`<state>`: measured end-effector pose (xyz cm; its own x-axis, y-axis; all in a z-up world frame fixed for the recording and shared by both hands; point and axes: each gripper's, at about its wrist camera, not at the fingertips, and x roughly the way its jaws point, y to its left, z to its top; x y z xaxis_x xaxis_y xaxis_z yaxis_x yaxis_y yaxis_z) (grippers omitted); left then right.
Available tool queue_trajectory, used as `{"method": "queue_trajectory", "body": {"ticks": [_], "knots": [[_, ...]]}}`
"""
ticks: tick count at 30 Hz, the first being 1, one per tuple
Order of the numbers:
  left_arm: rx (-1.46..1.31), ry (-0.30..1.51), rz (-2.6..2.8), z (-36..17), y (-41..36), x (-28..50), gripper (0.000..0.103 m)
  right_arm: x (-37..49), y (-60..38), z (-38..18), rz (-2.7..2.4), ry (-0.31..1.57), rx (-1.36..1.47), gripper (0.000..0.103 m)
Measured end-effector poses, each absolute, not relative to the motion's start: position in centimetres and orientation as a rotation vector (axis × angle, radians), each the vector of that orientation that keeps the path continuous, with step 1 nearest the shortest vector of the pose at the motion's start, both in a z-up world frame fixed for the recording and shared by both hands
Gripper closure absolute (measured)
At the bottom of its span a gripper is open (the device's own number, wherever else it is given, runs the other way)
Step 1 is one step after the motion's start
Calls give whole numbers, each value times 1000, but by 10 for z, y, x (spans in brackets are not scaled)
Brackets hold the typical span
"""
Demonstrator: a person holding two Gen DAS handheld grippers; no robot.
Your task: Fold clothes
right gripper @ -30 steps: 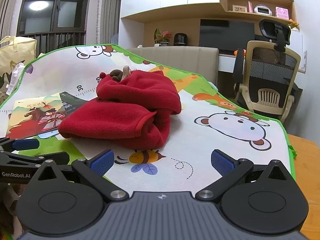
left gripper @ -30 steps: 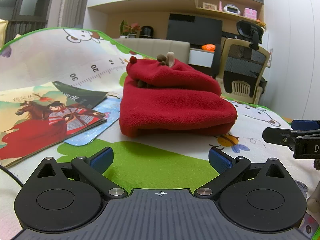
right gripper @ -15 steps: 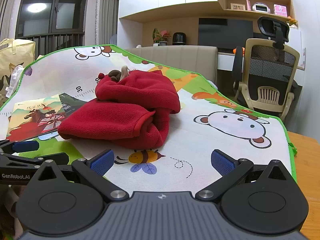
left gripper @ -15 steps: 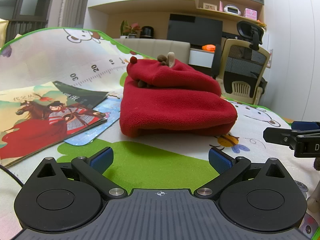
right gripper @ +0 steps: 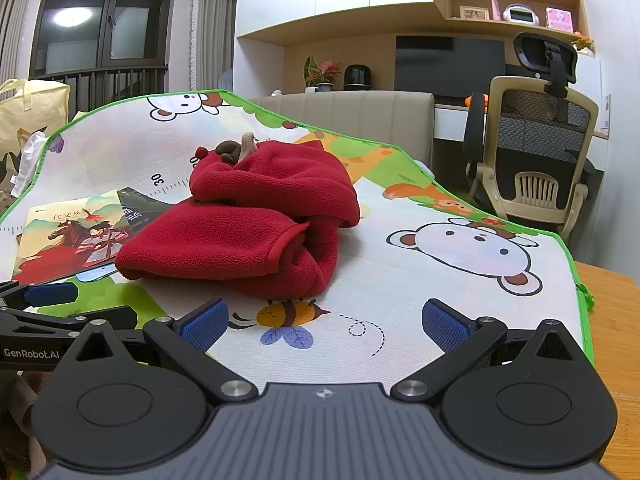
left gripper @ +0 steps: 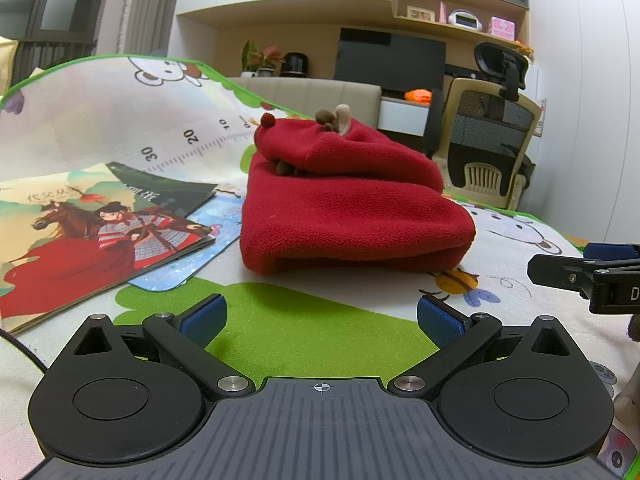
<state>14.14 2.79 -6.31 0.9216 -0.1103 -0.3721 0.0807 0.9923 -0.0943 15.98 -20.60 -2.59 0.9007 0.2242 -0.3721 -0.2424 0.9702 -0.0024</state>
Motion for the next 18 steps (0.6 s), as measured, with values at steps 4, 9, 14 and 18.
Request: {"method": "queue_trajectory", "body": {"ticks": [4,9,14,18], "knots": [[-78,386,-98,-63,28,141,0,160,-207,-26,242,379,-49,0],[-78,386,-98,-63,27,141,0,160,-208,-26,243,379,-49,0],[-79,388,-97,-63,27,141,0,160,-207,-26,242,380,-48,0],[-79,391,-96,-63,27,141,0,160,-207,-26,241,381,-46,0]]}}
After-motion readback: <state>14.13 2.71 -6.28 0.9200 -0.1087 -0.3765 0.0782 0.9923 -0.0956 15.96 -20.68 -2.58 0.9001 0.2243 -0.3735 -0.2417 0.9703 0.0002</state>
